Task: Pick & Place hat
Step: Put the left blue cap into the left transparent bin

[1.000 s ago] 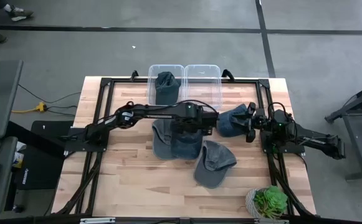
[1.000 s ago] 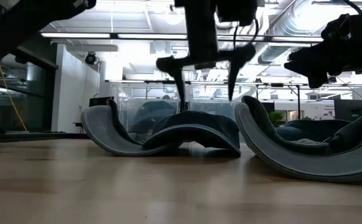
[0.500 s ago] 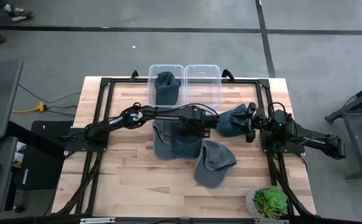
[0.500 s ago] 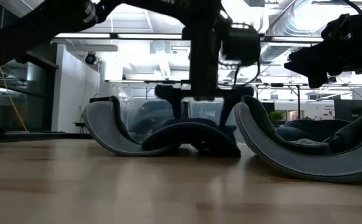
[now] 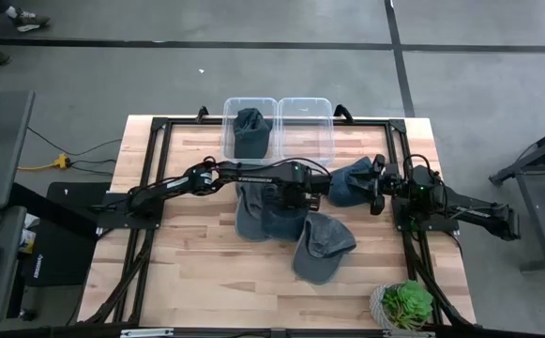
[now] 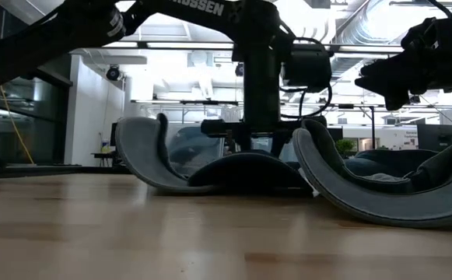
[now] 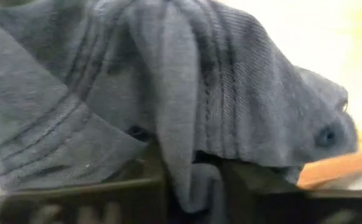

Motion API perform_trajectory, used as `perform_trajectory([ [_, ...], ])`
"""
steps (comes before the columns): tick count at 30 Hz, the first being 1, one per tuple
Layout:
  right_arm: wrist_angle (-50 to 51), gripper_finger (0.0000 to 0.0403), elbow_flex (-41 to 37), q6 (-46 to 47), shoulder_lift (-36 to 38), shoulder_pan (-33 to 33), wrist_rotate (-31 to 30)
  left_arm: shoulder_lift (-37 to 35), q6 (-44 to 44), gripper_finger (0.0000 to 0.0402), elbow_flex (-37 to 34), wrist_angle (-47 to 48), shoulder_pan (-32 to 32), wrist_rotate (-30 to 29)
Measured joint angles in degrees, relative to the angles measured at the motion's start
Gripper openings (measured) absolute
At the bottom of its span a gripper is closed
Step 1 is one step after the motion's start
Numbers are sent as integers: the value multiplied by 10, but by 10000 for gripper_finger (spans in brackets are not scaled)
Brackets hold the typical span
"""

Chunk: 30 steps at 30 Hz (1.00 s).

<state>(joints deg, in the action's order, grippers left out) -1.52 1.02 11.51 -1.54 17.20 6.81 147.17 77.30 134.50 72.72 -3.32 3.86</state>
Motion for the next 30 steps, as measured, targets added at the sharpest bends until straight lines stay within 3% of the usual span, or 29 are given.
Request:
perform_trajectory([
  [2, 0, 165, 0, 0, 0, 0, 0, 0, -3, 20, 0, -3, 0, -10],
  [6, 0, 165, 0, 0, 0, 0, 0, 0, -12, 5, 0, 1, -4, -15],
  [30, 0, 165, 0, 0, 0, 0, 0, -125, -21, 1, -2, 78, 12, -48],
])
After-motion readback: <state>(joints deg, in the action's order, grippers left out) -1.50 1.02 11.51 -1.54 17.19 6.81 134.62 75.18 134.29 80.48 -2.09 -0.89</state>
